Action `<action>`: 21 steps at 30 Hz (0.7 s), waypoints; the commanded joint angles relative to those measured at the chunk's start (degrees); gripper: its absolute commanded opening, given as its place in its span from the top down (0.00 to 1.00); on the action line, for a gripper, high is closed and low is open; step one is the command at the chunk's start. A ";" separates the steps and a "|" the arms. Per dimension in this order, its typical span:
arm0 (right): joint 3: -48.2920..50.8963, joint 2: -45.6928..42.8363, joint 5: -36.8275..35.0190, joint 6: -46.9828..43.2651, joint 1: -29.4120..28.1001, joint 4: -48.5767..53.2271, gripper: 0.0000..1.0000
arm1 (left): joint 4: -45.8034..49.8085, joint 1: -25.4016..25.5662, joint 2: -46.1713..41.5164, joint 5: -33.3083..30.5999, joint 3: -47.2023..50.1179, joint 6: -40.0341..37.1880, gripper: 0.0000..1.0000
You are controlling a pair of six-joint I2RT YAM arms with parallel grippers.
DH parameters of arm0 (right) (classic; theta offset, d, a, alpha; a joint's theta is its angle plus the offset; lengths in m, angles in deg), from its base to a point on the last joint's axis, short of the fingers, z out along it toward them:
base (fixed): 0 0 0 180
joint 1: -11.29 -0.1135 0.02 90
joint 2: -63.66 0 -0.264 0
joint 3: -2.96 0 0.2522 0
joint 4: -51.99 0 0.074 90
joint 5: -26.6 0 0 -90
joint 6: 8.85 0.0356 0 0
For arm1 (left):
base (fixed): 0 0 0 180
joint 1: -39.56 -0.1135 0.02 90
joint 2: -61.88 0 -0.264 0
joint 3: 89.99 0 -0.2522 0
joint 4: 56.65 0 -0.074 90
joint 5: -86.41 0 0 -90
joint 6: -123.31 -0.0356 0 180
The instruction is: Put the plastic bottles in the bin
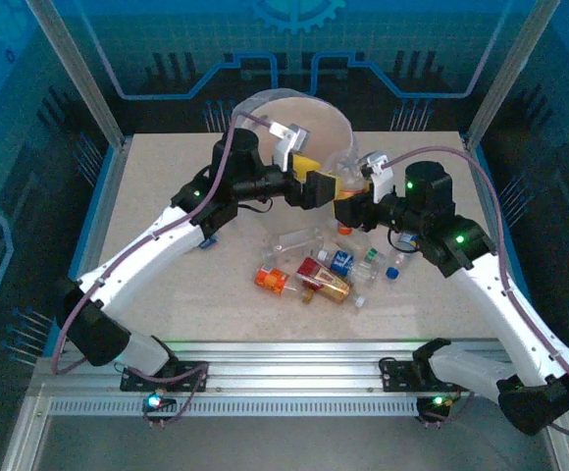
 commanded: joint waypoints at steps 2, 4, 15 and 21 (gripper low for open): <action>-2.05 1.26 1.33 -2.21 -2.85 -1.91 0.69 | -2.97 1.89 -1.87 6.19 1.31 -1.45 0.01; -2.05 1.13 0.89 -2.18 -2.84 -1.65 0.70 | -3.35 1.66 -3.02 5.48 2.32 -1.57 0.01; -1.43 -0.82 1.88 -2.44 -3.69 -1.28 0.71 | -6.70 -0.65 -7.14 7.96 5.78 0.65 0.01; -1.34 -1.90 2.13 -3.60 -5.79 -1.28 0.71 | -7.11 -0.42 -4.02 10.64 2.85 2.36 0.01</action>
